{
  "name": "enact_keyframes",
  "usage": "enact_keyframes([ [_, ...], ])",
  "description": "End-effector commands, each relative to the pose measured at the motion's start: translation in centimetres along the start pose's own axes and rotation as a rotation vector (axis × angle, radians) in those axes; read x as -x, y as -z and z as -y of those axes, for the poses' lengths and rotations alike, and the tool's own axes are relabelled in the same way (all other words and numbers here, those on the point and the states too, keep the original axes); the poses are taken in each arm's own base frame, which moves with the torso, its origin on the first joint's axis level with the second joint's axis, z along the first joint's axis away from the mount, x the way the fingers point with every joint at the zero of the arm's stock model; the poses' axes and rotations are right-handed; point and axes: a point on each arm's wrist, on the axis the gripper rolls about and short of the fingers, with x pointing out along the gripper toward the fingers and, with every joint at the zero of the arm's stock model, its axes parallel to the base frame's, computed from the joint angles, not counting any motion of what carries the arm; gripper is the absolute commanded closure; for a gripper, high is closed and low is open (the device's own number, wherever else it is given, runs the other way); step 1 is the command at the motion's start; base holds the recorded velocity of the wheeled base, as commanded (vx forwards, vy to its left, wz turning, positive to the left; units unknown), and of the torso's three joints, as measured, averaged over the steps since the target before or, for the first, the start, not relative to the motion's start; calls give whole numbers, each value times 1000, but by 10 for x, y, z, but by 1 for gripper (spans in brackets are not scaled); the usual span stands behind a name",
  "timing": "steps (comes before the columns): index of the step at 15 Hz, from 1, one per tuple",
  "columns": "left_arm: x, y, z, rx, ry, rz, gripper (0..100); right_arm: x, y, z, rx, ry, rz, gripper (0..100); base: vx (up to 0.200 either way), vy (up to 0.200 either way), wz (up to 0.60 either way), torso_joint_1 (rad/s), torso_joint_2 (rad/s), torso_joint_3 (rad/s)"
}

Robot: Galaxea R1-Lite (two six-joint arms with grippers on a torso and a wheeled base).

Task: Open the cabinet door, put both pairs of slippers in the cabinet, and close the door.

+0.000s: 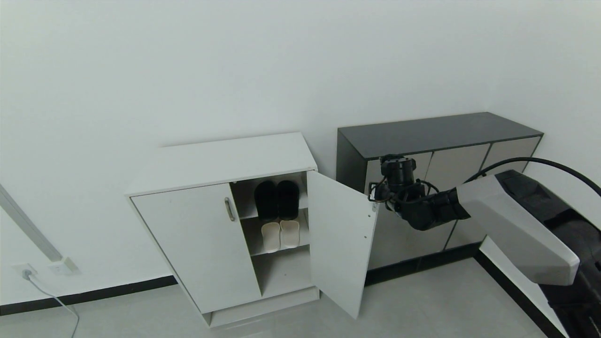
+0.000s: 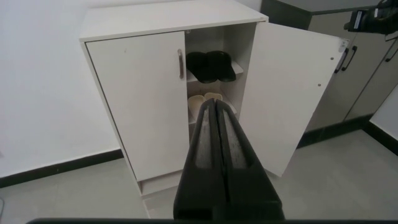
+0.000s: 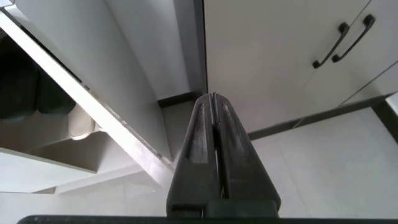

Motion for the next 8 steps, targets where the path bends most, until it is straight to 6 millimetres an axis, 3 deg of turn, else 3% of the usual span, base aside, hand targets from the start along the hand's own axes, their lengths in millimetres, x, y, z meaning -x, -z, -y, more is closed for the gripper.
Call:
enact_keyframes([
  [1, 0, 0, 0, 0, 0, -1, 100, 0, 2, -1, 3, -10, -11, 100, 0, 0, 0, 0, 0, 0],
  [8, 0, 0, 0, 0, -1, -1, 100, 0, 6, -4, 0, -19, -30, 100, 0, 0, 0, 0, 0, 0],
])
